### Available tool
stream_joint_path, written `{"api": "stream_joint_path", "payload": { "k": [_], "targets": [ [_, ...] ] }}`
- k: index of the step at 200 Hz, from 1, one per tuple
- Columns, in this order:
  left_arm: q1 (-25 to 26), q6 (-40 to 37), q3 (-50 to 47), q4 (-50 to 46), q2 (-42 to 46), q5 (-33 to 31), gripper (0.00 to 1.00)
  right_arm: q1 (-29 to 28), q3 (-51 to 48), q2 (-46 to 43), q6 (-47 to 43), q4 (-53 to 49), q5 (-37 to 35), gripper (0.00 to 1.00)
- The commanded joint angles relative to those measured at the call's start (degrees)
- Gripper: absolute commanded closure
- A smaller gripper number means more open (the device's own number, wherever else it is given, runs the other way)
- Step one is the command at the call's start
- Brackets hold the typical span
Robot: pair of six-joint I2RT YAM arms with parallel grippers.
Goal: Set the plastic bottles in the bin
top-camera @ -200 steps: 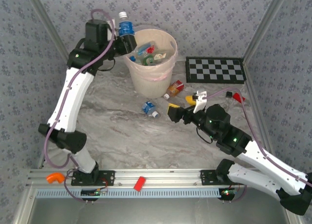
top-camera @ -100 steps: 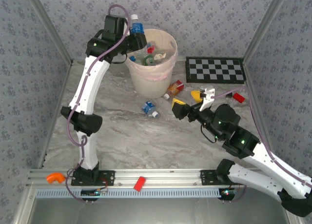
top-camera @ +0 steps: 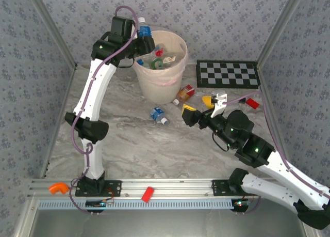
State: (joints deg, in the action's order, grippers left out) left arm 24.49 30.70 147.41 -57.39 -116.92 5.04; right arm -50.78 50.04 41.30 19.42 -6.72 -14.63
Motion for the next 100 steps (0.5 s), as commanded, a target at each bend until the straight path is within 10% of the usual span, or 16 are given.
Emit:
{"api": "stream_joint_path", "payload": {
  "k": [1, 32, 100],
  "targets": [
    [0.0, -0.5, 2.4, -0.8, -0.8, -0.6, 0.42, -0.4, 0.3, -0.1, -0.9, 0.6, -1.0, 0.0],
    [0.0, -0.4, 2.4, -1.0, -0.6, -1.1, 0.17, -0.4, 0.4, -0.1, -0.8, 0.6, -0.8, 0.01],
    [-0.2, -0.5, 2.4, -1.2, 0.4, -1.3, 0.0, -0.4, 0.1, 0.1, -0.6, 0.7, -0.8, 0.01]
  ]
}}
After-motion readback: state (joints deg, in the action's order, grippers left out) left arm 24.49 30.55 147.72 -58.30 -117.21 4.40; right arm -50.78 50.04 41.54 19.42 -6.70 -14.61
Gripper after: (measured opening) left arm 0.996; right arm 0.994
